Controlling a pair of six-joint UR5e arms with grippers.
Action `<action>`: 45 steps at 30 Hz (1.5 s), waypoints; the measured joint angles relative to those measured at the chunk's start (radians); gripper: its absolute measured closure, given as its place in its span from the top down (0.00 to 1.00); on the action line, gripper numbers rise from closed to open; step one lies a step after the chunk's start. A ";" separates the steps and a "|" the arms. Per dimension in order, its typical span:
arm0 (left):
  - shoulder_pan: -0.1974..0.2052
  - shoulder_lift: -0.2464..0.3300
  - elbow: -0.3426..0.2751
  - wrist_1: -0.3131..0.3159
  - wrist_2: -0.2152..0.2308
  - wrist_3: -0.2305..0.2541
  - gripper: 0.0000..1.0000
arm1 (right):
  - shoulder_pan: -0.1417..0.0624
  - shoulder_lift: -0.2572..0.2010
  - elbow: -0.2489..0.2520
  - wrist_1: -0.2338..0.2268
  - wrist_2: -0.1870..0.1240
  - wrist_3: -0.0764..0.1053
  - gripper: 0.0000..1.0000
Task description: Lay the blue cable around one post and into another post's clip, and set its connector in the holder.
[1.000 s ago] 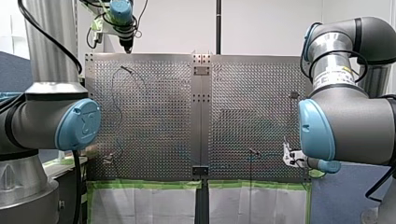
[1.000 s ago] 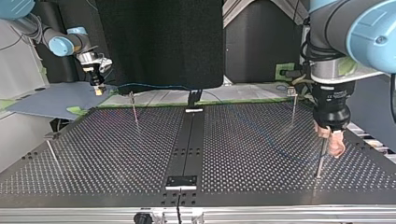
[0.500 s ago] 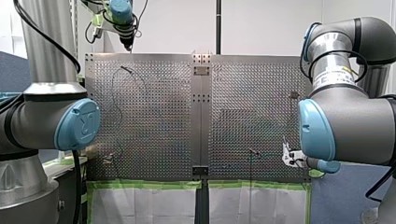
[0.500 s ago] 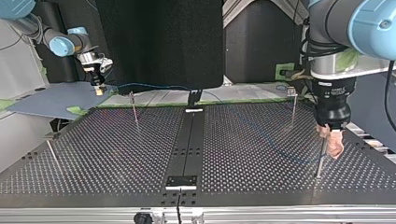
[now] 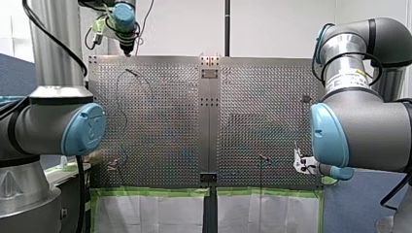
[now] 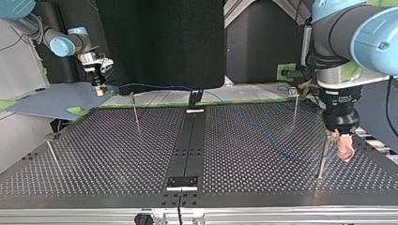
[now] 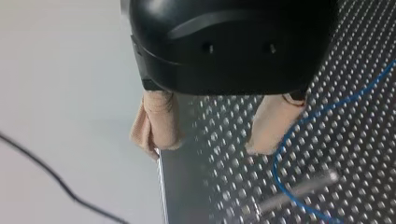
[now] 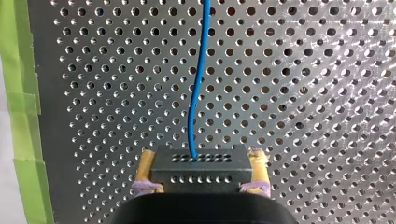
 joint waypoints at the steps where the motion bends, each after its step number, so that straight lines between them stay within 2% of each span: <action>1: 0.007 0.000 -0.001 0.000 -0.001 -0.007 1.00 | 0.000 0.000 0.000 0.000 0.000 0.000 0.00; 5: 0.031 0.000 -0.002 0.001 -0.004 -0.023 1.00 | 0.000 0.000 0.000 -0.001 0.000 -0.001 0.00; 11: 0.040 -0.001 -0.018 0.012 -0.003 -0.027 1.00 | 0.000 0.000 -0.001 0.000 0.001 -0.002 0.00; 45: 0.036 0.003 -0.025 0.016 -0.003 -0.018 1.00 | 0.003 0.000 0.000 0.002 0.002 -0.005 0.00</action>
